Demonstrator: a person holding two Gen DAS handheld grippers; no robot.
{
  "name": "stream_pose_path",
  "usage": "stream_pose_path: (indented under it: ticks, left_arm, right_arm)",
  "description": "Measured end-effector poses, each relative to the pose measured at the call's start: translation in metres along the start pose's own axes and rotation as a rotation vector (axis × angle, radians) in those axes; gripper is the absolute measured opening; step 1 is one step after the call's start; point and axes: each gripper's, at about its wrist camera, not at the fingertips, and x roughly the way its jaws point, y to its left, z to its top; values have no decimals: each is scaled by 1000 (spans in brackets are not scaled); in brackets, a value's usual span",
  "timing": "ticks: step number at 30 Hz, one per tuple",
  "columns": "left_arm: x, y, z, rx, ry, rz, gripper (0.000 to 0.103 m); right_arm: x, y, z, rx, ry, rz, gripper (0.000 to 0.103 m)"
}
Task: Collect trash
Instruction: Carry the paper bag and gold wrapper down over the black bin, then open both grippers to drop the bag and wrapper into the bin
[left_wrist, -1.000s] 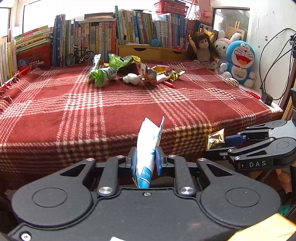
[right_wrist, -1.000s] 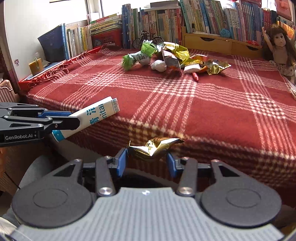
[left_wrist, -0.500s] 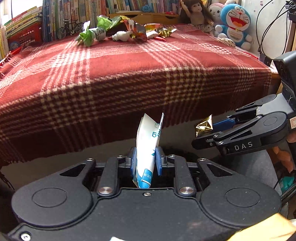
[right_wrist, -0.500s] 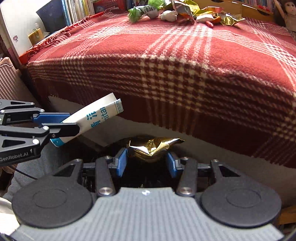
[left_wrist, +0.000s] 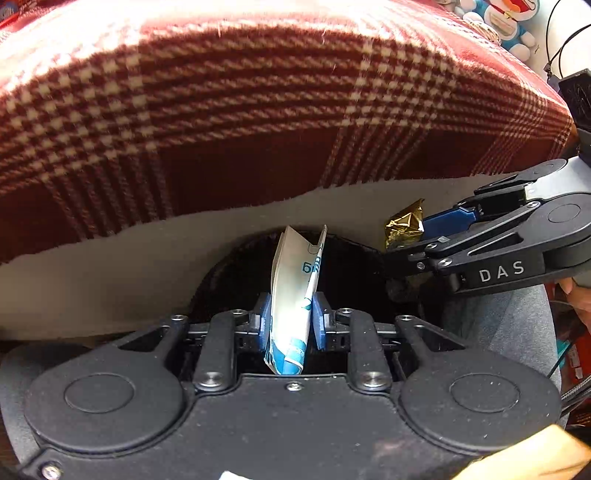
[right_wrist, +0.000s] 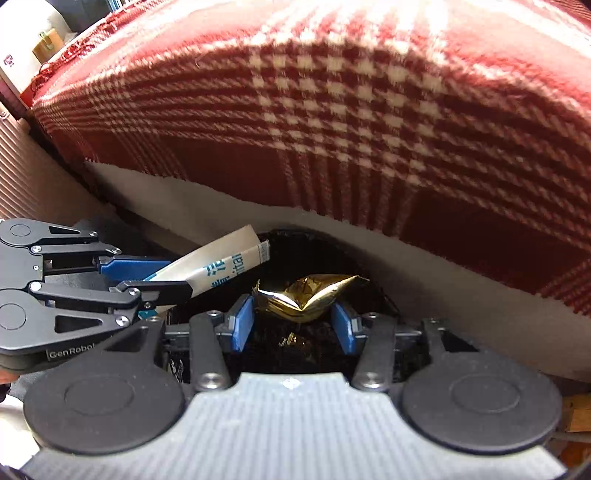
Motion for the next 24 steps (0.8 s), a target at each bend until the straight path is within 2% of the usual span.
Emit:
stream_pose_path:
  ticks: [5, 7, 13, 24]
  left_arm:
    - [11, -2, 1, 0, 22, 4, 26]
    - [14, -3, 0, 4, 29, 0, 29]
    - [22, -4, 0, 5, 48, 1, 39]
    - [13, -7, 2, 42, 3, 37, 58]
  right_arm:
    - [14, -2, 5, 2, 37, -1, 60]
    - [16, -1, 5, 0, 44, -6, 65]
    - [27, 5, 6, -6, 53, -14, 68]
    - [17, -8, 4, 4, 37, -20, 71]
